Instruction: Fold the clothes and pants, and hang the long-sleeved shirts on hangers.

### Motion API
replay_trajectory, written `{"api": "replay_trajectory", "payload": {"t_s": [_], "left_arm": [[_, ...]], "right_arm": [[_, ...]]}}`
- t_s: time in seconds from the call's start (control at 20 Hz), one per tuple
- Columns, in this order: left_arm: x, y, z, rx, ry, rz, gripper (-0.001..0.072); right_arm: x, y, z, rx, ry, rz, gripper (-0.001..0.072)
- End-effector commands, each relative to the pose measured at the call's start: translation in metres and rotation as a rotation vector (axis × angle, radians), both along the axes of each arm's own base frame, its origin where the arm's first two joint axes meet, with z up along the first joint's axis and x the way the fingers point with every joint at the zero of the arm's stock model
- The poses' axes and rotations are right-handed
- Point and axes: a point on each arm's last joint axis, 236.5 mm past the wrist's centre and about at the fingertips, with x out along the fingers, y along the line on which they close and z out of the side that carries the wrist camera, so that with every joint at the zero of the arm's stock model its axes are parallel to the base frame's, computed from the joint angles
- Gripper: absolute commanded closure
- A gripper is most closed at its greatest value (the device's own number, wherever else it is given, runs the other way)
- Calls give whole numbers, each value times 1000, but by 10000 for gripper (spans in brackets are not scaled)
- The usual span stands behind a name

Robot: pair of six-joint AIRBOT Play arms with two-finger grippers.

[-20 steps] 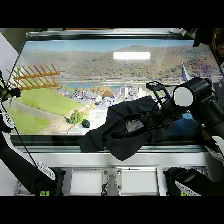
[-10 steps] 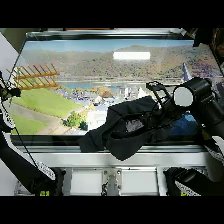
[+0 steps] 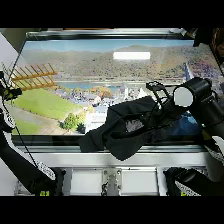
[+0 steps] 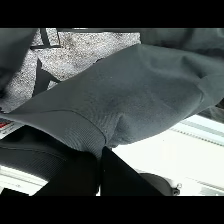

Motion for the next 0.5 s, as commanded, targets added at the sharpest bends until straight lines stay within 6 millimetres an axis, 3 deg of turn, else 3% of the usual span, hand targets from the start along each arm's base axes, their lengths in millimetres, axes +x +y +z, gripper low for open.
{"api": "replay_trajectory", "payload": {"t_s": [0.0,0.05,0.1,0.25,0.45], "left_arm": [[1,1,1,3,-6,0,595],[0,0,2,2,-3,1,597],[-1,0,2,-1,4,1,702],[-3,-1,8,-2,6,4,698],[-6,-2,35,7,-5,12,698]], "right_arm": [[0,0,0,0,1,0,696],[0,0,0,0,1,0,696],[0,0,0,0,1,0,696],[0,0,0,0,1,0,696],[0,0,0,0,1,0,696]]}}
